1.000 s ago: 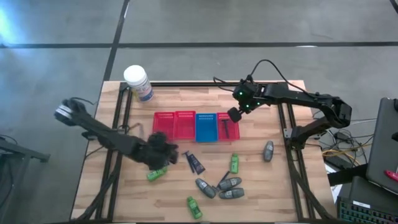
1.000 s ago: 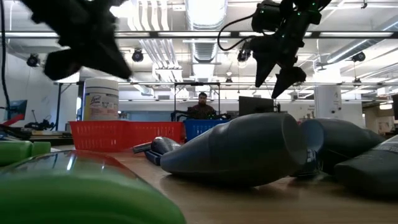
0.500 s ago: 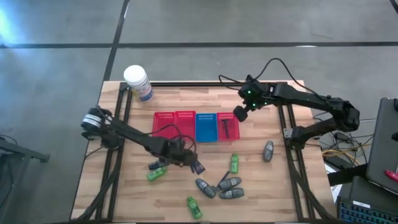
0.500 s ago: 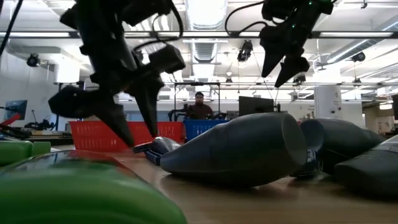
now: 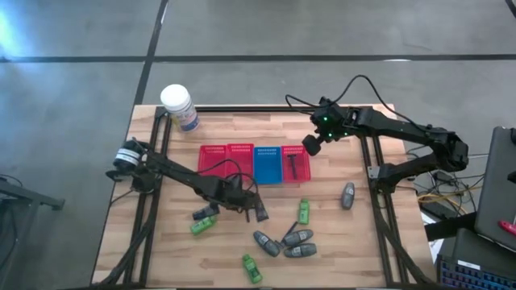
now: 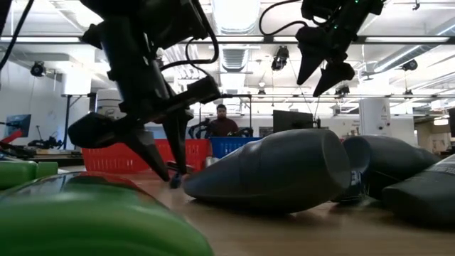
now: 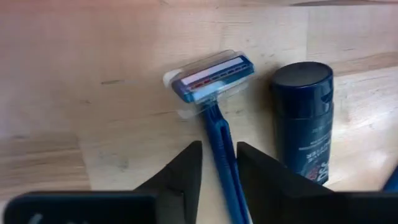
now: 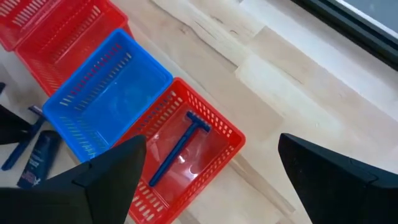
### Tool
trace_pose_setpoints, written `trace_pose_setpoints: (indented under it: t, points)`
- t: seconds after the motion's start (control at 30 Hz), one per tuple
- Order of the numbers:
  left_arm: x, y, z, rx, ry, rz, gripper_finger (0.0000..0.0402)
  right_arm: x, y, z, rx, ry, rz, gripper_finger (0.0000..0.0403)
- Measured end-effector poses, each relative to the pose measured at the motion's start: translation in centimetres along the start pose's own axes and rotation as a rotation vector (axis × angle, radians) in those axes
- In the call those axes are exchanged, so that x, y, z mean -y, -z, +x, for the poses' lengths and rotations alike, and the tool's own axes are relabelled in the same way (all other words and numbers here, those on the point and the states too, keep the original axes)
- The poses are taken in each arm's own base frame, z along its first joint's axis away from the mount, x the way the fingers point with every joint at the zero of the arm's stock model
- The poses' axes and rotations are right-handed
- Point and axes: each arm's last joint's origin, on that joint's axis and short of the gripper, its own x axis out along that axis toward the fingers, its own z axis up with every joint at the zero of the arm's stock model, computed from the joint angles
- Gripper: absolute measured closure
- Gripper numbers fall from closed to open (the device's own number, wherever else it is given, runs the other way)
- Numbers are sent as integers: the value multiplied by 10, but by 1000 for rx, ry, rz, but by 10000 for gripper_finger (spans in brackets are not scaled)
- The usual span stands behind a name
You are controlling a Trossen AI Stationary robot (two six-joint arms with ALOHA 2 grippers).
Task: Pick & Place Travel size toiletries
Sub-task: Put the blue razor into the right red bin
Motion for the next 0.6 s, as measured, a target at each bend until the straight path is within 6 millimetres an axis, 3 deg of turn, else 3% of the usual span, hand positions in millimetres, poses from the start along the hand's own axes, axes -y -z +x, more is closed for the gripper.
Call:
trace_pose_setpoints:
  t: [0.23,0.4,0.6]
  points:
    - [-1,-1,1,20,-5,47,380,0,2,2,-6,1,9,53]
    - [3,-2,-2,43,8,48,395,1,7,7,-36,-21,7,60]
    - [14,3,-40,88,51,93,399,0,16,12,-116,-154,13,70]
